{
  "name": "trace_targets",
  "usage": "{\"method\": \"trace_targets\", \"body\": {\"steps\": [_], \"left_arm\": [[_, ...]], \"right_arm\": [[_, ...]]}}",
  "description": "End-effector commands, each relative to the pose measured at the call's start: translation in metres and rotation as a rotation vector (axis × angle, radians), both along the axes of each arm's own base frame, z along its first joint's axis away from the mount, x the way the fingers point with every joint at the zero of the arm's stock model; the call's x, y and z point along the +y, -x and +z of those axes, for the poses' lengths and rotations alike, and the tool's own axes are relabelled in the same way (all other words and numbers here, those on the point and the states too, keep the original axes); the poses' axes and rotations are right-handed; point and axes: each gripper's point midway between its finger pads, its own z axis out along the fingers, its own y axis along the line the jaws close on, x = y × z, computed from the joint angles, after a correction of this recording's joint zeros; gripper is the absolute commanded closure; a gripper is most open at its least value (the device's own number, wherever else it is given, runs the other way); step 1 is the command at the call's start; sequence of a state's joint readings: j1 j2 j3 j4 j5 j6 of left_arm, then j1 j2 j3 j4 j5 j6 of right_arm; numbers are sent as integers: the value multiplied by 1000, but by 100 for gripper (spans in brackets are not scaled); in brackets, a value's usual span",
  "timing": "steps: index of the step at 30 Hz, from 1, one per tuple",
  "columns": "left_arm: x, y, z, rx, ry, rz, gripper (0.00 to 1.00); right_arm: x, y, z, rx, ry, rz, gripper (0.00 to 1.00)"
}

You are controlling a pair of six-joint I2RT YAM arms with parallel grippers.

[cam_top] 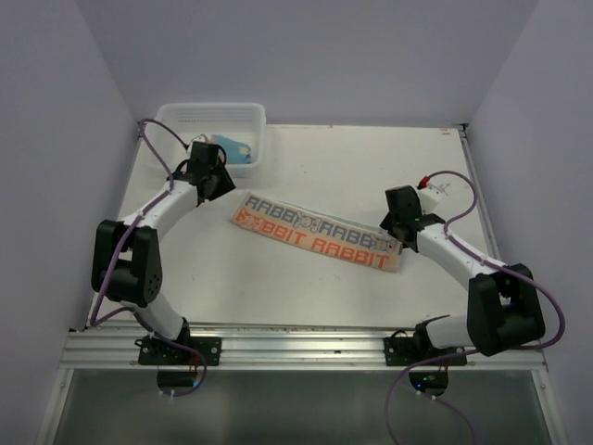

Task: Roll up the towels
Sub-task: Fold the towel

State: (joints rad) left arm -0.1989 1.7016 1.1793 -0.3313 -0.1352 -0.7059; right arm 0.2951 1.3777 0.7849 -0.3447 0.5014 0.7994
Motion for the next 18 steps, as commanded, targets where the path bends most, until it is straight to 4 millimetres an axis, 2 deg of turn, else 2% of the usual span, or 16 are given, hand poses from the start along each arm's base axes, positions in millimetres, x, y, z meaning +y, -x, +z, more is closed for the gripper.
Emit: {"method": "trace_targets", "body": {"steps": [1, 2, 5, 7, 10, 13, 16, 18], "left_arm": [[-2, -1, 46, -117, -36, -91, 59], [-2, 1, 54, -128, -41, -106, 59], [-3, 10, 67, -141, -56, -163, 58], [-8, 17, 72, -140, -52, -220, 57], [-10, 25, 75, -131, -71, -283, 56], [-11, 39, 76, -129, -79, -323, 55], [-10, 42, 81, -179, -80, -330, 53], [-10, 48, 69, -163, -84, -340, 52]], "right_arm": [[-11, 16, 1, 28, -7, -28, 44], [-15, 18, 0, 27, -15, -38, 51], [-21, 22, -10, 45, -35, -54, 62], [-22, 22, -14, 66, -62, -56, 64], [-24, 24, -17, 110, -70, -50, 64], [-20, 32, -18, 129, -120, -35, 59], [-18, 39, -9, 95, -143, -18, 59], [-14, 47, -12, 107, -162, 6, 61]]}}
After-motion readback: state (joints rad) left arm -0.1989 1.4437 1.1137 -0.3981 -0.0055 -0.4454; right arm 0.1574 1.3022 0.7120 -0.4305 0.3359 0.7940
